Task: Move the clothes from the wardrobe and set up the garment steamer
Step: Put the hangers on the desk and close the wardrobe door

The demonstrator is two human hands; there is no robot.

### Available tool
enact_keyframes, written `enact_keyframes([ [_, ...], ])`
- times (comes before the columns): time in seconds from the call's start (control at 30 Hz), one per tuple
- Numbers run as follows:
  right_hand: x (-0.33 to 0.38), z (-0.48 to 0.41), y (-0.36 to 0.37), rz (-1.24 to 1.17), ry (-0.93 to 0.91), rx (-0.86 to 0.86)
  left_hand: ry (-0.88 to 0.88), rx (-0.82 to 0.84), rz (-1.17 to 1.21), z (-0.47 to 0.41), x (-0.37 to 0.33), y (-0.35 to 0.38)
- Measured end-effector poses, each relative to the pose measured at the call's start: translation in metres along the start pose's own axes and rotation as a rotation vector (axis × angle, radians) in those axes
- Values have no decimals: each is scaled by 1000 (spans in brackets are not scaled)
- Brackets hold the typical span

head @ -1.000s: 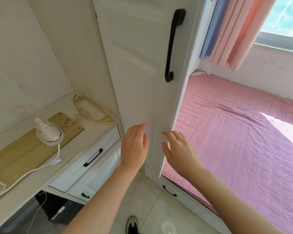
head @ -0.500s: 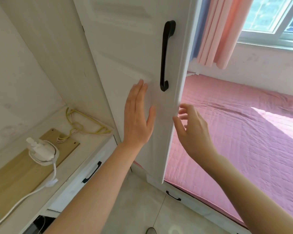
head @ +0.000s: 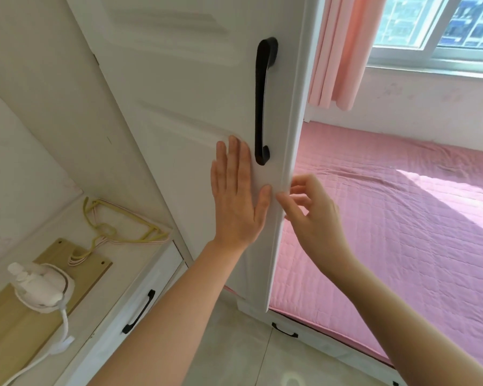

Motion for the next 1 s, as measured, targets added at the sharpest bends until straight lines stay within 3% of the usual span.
enact_keyframes([
  [0.47, -36, -65, -18, 52, -61, -18, -54, -36, -211, -29, 16, 61],
  [0.77, -74, -141, -26, -7, -80, 138, -149, -121, -363, -64, 30, 111],
  [1.0, -91, -188, -25, -36, -81, 225, -227, -41, -615, -83, 44, 122],
])
Point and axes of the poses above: each hand's wrist, its own z-axis away from the middle knuckle, its own y-axis out of the palm, x = y × z, the point moved 7 cm from there along -z, towards the middle knuckle, and after that the axes turned 3 degrees about -y, right-handed, at the moved point
